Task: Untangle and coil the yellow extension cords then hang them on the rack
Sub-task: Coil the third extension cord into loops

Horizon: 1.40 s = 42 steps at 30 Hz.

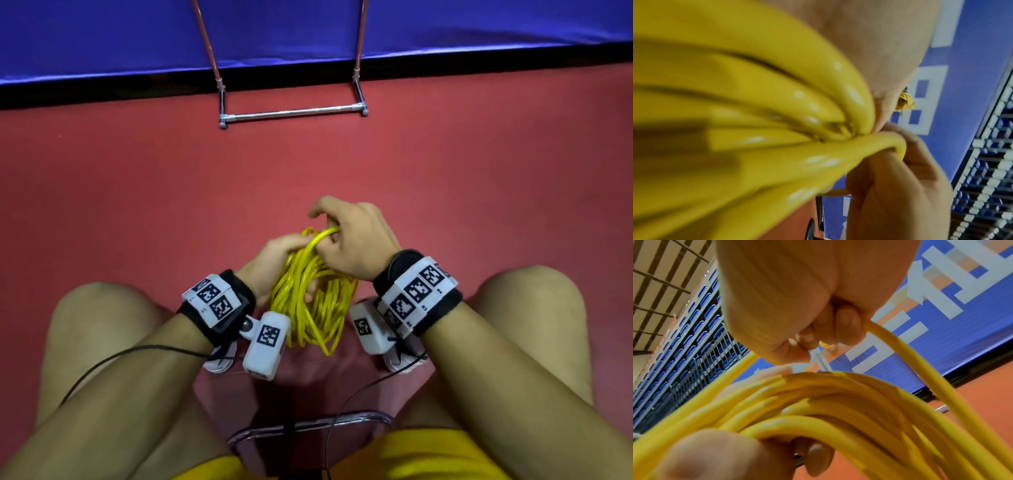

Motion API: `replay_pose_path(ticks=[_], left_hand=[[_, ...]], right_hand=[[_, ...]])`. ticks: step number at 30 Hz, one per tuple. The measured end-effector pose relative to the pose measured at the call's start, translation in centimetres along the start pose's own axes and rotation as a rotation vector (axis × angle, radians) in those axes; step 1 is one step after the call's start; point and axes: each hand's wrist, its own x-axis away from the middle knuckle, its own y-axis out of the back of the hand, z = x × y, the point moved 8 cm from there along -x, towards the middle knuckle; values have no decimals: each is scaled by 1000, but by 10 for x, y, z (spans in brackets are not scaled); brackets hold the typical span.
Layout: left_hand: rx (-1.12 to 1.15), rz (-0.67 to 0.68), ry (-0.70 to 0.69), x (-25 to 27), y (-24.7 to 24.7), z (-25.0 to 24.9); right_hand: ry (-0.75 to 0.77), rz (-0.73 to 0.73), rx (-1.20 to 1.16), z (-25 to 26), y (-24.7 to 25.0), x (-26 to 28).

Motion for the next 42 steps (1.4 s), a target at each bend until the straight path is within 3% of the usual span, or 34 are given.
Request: replay_pose_path(ticks=[3,6,13,19,22,26,31,35,42], left_hand=[[59,91,20,-4,-9,4],[-143,41,-112,-2,-7,-2],[-152,-21,-241,7,1,-30],[-125,-69,-262,17,9,-48],[-113,-71,-259,22,15,-51],[-46,-63,-262,28,21,-54],[163,-48,-275,30,23,-58],[470,63,-299,31,23,-69],[624,102,-490,45,38,-94]], right_hand=[[-69,5,4,-15,-4,-3],[-85,-6,6,-24,-6,-4],[-52,-307,21,-30,17,-10],[-58,-382,41,-40,20,-15],[-116,-275,41,-49,17,-17],[-365,131,193,-84,-5,-11],[-462,239,285,-112,-34,5],[-482,464,278,-140,-85,29],[-516,344,-9,-142,-89,38]])
